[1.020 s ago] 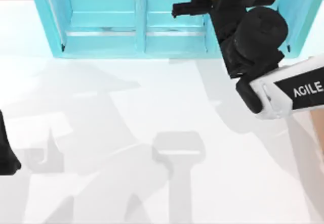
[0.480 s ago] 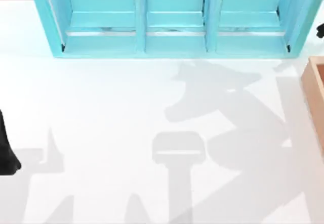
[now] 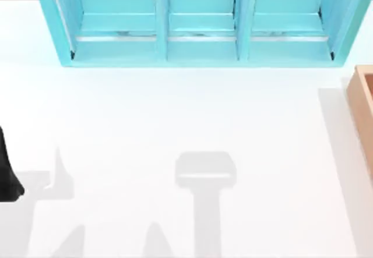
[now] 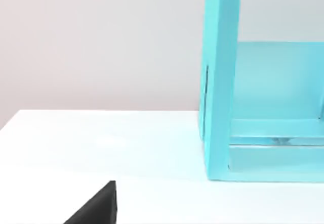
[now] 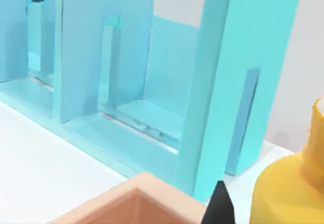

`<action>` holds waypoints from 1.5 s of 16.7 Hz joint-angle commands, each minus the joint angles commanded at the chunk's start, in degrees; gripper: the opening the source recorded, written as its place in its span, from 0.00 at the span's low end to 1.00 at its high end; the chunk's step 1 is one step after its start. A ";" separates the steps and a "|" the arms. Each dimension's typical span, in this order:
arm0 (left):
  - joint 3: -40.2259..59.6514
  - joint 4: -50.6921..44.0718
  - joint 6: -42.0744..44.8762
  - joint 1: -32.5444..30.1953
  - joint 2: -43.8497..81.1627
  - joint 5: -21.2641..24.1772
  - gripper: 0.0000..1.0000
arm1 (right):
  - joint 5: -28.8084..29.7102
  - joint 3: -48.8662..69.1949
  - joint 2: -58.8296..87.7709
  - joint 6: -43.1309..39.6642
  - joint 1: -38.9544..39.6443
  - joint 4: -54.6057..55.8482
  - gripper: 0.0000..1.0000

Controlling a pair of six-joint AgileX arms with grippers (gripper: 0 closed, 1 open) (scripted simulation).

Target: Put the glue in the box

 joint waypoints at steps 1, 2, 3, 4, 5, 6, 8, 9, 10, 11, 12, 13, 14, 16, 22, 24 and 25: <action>0.00 0.00 0.00 0.00 0.00 0.00 1.00 | -4.36 -1.16 0.34 0.10 -3.25 0.20 0.00; 0.00 0.00 0.00 0.00 0.00 0.00 1.00 | -8.30 -2.20 0.65 0.18 -6.20 0.37 0.00; 0.00 0.00 0.00 0.00 0.00 0.00 1.00 | -11.90 -3.14 0.93 0.26 -8.89 0.51 0.00; 0.00 0.00 0.00 0.00 0.00 0.00 1.00 | -15.12 -3.97 1.16 0.32 -11.30 0.63 0.00; 0.00 0.00 0.00 0.00 0.00 0.00 1.00 | -17.93 -4.68 1.35 0.37 -13.39 0.73 0.00; 0.00 0.00 0.00 0.00 0.00 0.00 1.00 | -20.13 -5.23 1.47 0.40 -15.04 0.82 0.00; 0.00 0.00 0.00 0.00 0.00 0.00 1.00 | -23.07 -5.95 1.61 0.44 -17.24 0.96 0.00; 0.00 0.00 0.00 0.00 0.00 0.00 1.00 | -23.76 -6.12 1.63 0.44 -17.76 0.99 0.00; 0.00 0.00 0.00 0.00 0.00 0.00 1.00 | -23.76 -6.12 1.63 0.44 -17.76 0.99 0.00; 0.00 0.00 0.00 0.00 0.00 0.00 1.00 | -23.76 -6.12 1.63 0.44 -17.76 0.99 0.00; 0.00 0.00 0.00 0.00 0.00 0.00 1.00 | -23.76 -6.12 1.63 0.44 -17.76 0.99 0.00; 0.00 0.00 0.00 0.00 0.00 0.00 1.00 | -23.76 -6.12 1.63 0.44 -17.76 0.99 0.00; 0.00 0.00 0.00 0.00 0.00 0.00 1.00 | -14.81 4.74 6.88 0.56 -17.17 4.97 0.00; 0.00 0.00 0.00 0.00 0.00 0.00 1.00 | -14.69 4.04 6.42 0.12 -16.39 4.50 0.00; 0.00 0.00 0.00 0.00 0.00 0.00 1.00 | -12.55 -4.25 3.58 -5.44 -8.18 -1.17 0.00; 0.00 0.00 0.00 0.00 0.00 0.00 1.00 | -11.87 -6.64 3.86 -7.00 -6.17 -2.91 0.00; 0.00 0.00 0.00 0.00 0.00 0.00 1.00 | -11.71 -7.21 4.07 -7.36 -5.78 -3.35 0.00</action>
